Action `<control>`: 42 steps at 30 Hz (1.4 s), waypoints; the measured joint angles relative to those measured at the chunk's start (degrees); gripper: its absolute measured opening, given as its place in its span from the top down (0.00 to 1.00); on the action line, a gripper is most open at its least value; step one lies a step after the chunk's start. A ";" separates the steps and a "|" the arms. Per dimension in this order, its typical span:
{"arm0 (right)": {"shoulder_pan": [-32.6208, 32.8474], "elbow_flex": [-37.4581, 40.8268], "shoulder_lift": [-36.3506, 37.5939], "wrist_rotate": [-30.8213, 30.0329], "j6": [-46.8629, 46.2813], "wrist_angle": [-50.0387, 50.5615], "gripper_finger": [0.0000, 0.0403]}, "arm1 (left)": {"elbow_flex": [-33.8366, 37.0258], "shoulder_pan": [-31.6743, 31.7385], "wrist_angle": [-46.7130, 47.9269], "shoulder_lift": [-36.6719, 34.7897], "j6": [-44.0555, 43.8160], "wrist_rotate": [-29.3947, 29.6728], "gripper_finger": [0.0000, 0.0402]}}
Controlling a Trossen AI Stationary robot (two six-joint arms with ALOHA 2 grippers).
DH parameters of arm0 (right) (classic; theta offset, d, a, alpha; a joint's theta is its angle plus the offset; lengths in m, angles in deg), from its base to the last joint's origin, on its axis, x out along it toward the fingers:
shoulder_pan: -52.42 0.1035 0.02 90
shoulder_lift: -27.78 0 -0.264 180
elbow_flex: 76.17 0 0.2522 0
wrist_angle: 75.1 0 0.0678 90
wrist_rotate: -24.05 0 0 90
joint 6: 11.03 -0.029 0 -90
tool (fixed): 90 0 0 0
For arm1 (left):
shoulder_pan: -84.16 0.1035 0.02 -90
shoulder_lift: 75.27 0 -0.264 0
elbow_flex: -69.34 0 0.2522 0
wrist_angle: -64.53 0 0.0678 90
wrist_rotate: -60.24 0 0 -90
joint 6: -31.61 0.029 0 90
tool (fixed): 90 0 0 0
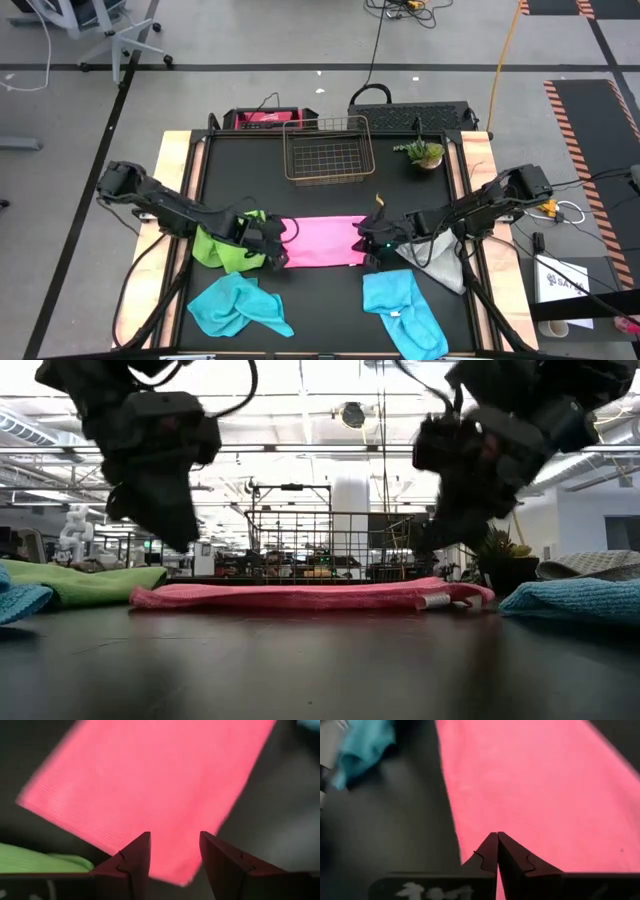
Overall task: Fold microfiber towels
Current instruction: Fold the pink microfiber cloth
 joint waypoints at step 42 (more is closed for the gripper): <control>-15.78 0.06 1.20 0.44 10.89 16.48 0.64 | -0.06 8.15 4.79 2.76 5.71 7.23 0.57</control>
